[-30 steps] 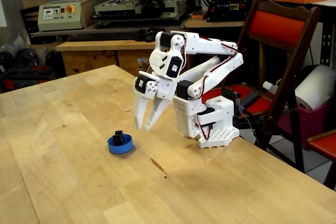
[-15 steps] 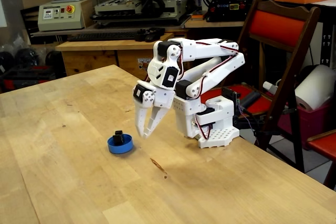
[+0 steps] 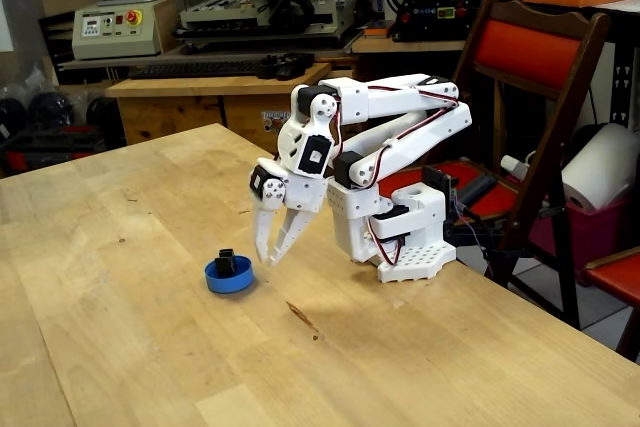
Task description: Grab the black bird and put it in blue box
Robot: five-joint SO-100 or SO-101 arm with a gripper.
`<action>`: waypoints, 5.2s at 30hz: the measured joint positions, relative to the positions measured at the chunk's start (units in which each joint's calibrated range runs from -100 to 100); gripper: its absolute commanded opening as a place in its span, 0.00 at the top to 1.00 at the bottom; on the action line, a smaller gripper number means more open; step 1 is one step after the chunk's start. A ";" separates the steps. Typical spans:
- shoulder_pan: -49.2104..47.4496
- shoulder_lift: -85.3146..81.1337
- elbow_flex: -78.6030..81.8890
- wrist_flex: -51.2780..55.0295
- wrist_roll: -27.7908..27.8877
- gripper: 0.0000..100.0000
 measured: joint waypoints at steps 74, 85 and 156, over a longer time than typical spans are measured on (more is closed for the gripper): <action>-8.06 17.77 -11.84 -4.24 0.00 0.98; -8.06 5.58 -13.73 3.76 0.00 0.98; -8.06 -12.88 -2.83 6.96 0.00 0.98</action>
